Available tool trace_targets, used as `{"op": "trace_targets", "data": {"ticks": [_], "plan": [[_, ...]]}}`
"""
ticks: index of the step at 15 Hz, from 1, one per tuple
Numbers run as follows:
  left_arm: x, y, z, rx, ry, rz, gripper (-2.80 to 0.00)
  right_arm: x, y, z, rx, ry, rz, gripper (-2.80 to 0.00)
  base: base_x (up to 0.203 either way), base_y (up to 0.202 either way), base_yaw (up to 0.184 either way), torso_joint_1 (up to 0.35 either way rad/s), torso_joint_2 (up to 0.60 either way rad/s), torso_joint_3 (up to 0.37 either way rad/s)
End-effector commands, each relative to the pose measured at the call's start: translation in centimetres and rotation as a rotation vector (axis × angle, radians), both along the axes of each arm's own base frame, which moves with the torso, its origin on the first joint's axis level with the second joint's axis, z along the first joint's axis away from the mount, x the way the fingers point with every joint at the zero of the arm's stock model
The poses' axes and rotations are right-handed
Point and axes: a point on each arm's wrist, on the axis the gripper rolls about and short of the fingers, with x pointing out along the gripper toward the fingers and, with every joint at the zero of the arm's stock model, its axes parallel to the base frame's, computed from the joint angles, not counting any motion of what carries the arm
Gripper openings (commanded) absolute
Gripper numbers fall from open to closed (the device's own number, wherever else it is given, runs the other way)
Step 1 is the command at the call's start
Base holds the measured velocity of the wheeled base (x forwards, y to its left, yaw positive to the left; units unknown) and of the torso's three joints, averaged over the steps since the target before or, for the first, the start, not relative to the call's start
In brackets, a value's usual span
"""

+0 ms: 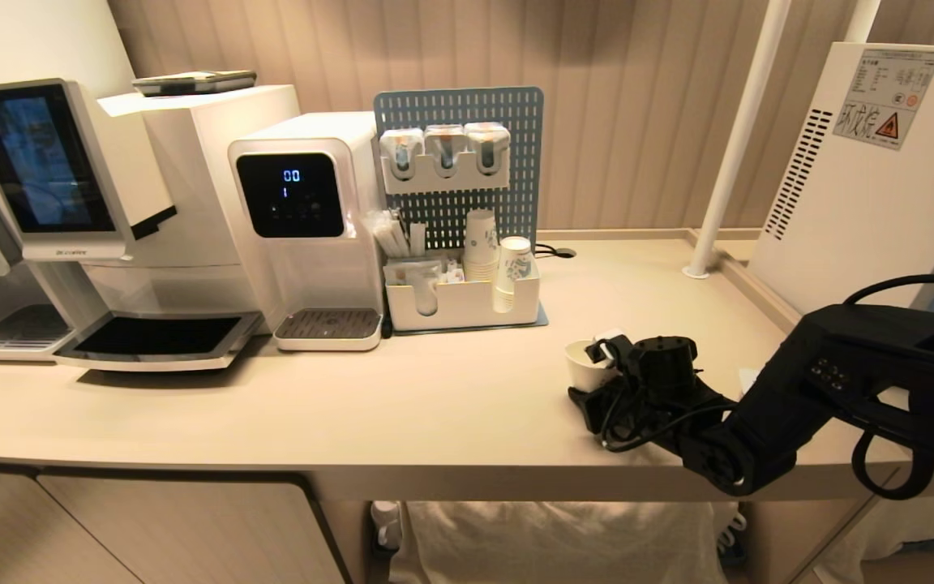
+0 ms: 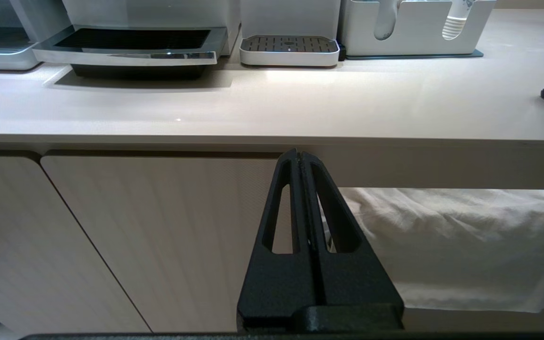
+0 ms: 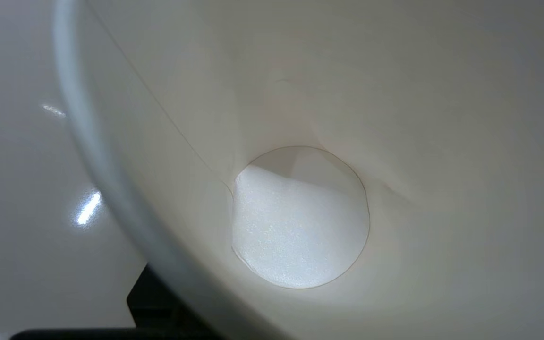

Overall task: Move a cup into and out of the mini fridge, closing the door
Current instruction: Place the paper cup on the table

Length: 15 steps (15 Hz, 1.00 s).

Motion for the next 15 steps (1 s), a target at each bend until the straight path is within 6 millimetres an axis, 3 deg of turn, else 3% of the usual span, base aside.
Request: {"op": "trace_targets", "data": {"ticks": [1, 15], "plan": [[0.0, 0.0, 0.0, 0.000, 0.000, 0.000, -2.80, 0.9, 0.1, -0.7, -0.028, -0.001, -0.041, -2.80, 0.000, 0.000, 0.000, 0.000, 0.00, 0.000], [0.0, 0.0, 0.0, 0.000, -0.001, 0.000, -2.80, 1.1, 1.3, -2.9, -0.030, 0.067, -0.124, -2.80, 0.000, 0.000, 0.000, 0.000, 0.00, 0.000]]}}
